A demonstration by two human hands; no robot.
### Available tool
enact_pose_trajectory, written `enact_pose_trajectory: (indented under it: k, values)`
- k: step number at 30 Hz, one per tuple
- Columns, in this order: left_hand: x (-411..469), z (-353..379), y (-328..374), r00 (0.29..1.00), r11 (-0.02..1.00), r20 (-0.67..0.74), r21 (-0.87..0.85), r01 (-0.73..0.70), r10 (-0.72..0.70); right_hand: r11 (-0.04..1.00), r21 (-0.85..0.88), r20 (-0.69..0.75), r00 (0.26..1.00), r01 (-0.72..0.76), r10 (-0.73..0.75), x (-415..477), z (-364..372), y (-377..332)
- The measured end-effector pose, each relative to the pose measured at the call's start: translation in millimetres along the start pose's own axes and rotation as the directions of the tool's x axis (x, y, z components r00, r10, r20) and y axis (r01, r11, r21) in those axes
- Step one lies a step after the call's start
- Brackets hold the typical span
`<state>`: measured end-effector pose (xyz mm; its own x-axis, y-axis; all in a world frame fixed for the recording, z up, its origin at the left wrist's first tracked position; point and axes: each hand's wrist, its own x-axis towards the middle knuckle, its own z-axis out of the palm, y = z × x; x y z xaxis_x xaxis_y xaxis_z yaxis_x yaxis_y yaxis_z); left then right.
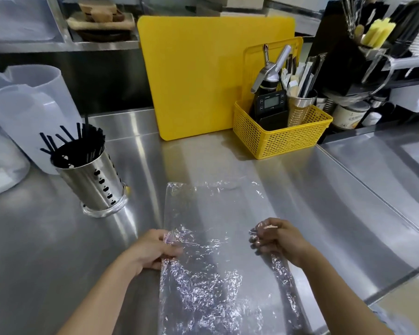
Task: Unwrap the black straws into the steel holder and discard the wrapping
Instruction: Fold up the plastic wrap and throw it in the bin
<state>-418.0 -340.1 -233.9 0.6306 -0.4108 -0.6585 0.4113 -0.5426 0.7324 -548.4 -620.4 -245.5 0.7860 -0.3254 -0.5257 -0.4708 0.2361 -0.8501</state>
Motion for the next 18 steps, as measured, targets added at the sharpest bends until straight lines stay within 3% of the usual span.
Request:
enact_pose_trajectory:
  k: [5, 9, 14, 18]
  values:
    - [-7.2, 5.8, -2.5, 0.989, 0.988, -0.113, -0.109, -0.112, 0.099, 0.999, -0.030, 0.076, 0.997, -0.024, 0.026, -5.3, -5.5, -4.0]
    - [-10.3, 5.0, -9.7, 0.972, 0.979, -0.146, -0.057, -0.195, 0.185, 0.992, -0.126, 0.094, 0.996, 0.009, 0.003, -6.3, -10.2, -2.4]
    - [-12.3, -2.7, -11.8, 0.942, 0.937, -0.184, -0.160, -0.310, 0.280, 0.998, -0.005, 0.072, 0.996, 0.059, -0.059, -6.4, -13.0, 1.9]
    - [-10.5, -2.8, -13.9, 0.942, 0.930, -0.215, -0.209, -0.301, 0.257, 0.994, 0.078, 0.077, 0.993, 0.081, -0.087, -5.4, -17.6, 5.6]
